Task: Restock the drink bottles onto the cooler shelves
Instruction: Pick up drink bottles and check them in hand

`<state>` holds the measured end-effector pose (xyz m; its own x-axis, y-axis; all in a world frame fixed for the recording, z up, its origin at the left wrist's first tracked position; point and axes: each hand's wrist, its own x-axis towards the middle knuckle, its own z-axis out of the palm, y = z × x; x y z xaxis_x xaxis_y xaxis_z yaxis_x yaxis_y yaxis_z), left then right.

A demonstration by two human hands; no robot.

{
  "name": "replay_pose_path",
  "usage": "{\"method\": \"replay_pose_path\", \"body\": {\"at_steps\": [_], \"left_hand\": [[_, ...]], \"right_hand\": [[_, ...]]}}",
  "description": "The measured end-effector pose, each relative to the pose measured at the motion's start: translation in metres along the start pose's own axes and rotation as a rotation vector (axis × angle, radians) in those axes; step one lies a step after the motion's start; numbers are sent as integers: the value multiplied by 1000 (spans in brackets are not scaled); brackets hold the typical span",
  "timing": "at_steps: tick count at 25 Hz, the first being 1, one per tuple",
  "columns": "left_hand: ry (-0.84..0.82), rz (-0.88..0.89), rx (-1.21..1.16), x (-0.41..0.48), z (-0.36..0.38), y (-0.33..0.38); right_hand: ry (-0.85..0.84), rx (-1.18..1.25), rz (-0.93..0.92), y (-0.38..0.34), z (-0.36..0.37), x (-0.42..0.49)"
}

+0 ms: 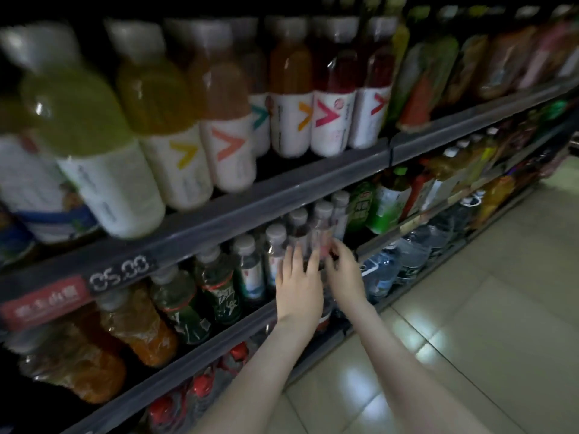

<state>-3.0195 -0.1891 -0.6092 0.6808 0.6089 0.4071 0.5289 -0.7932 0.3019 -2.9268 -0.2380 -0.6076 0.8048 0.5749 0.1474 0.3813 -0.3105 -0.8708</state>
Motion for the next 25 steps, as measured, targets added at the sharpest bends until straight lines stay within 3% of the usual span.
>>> {"method": "replay_pose_path", "body": {"at_steps": [5,10,17,22,25], "left_hand": [[-363,-109,-192,34,-45,90],[-443,-234,-299,80,-38,174],[-399,-321,-349,151,48,224],[-280,-336,-362,208,130,231],[-257,-377,-409,224,156,226]], "right_hand": [[-111,-43,121,-24,-99,15],[-156,-64,225,-8,-201,78],[-285,28,113,46,-223,169],[-344,-38,5,106,-216,242],[-343,42,-107,120,-199,279]]}}
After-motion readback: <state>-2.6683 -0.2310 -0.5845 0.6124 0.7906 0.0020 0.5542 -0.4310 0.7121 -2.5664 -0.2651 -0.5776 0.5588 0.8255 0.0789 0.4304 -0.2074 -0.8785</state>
